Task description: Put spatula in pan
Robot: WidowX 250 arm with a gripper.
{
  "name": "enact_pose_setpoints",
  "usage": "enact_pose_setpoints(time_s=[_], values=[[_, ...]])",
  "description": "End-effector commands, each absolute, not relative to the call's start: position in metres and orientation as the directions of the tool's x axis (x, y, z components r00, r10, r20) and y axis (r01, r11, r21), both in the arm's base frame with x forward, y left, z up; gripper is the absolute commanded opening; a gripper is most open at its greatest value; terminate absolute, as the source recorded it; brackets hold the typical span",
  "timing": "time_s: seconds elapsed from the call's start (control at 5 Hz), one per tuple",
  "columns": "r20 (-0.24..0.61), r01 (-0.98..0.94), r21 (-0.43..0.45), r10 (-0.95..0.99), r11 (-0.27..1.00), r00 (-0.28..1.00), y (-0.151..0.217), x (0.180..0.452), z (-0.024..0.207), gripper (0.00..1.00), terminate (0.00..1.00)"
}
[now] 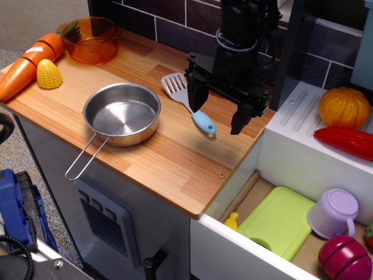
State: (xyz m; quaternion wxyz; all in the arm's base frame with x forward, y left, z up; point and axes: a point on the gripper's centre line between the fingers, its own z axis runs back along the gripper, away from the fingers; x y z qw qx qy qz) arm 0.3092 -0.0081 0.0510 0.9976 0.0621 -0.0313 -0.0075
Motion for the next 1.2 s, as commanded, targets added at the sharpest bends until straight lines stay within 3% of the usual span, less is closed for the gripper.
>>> enact_pose_setpoints(time_s=[0.0,0.2,0.4,0.8,1.0], values=[[0.062,0.011,0.124,-0.019,0.992,0.998,-0.008,0.309,0.051,1.00,0.00],[0.095,-0.138,0.154,0.124,0.978,0.988,-0.005,0.314,0.053,1.00,0.00],[0.060,-0.250,0.109,0.245,0.962,0.968,-0.001,0.323,0.051,1.00,0.00],[0.121,-0.395,0.056,0.387,0.917,0.914,0.020,0.340,0.047,1.00,0.00],[0.099,-0.451,0.025,0.447,0.892,0.889,0.029,0.344,0.044,1.00,0.00]])
